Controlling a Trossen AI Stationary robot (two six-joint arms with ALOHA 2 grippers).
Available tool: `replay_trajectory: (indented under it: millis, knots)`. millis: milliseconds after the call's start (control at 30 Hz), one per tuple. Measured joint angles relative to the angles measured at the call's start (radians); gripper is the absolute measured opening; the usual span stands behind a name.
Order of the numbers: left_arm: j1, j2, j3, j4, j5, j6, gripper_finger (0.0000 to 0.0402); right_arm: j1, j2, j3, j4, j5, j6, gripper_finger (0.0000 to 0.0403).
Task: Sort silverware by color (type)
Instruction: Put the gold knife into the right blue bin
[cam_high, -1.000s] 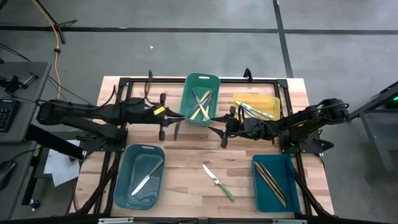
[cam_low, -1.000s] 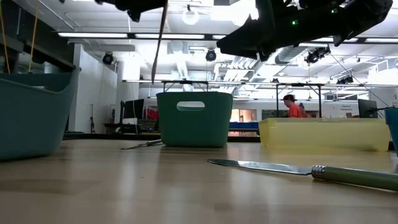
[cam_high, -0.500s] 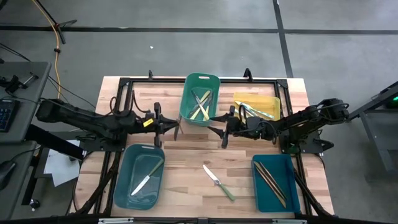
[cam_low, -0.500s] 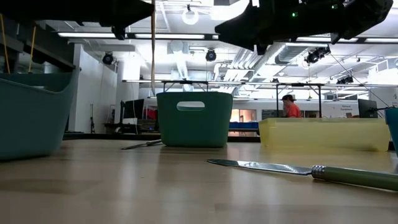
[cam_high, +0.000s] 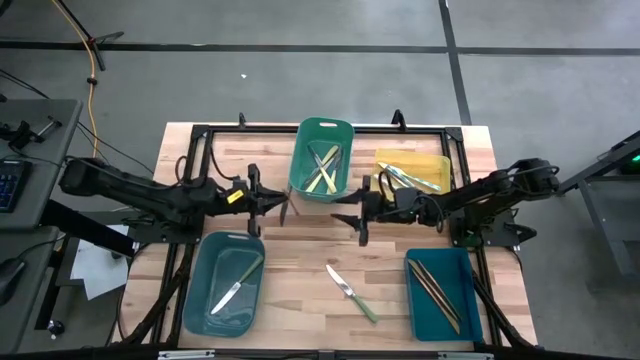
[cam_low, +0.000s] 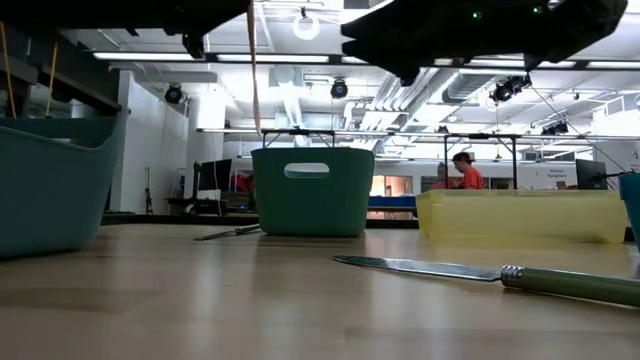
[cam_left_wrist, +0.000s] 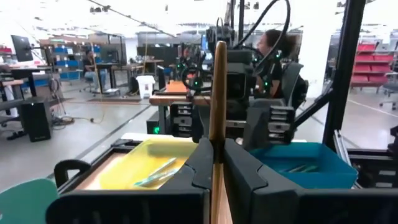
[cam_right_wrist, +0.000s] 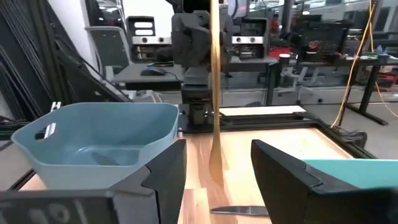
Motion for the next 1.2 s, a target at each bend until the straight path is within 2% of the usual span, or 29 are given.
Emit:
replay_trajectory:
  millis: [233,500,800,1200]
  knots:
    - [0.007,0.145,0.01,0.107,0.026,-0.008,0.0008,0.0,0.132,0.123,-0.014,-0.007,-0.072,0.0177]
    - [0.007,0.194,0.038,0.112,0.056,-0.009,0.0008,-0.016,0.26,0.272,-0.079,-0.009,-0.086,0.0177]
    - [0.007,0.201,0.039,0.118,0.075,-0.027,0.0008,-0.016,0.269,0.341,-0.16,-0.008,-0.037,0.0177]
    - [0.007,0.206,0.039,0.13,0.078,-0.027,0.0008,-0.015,0.269,0.34,-0.157,-0.032,-0.018,0.0177]
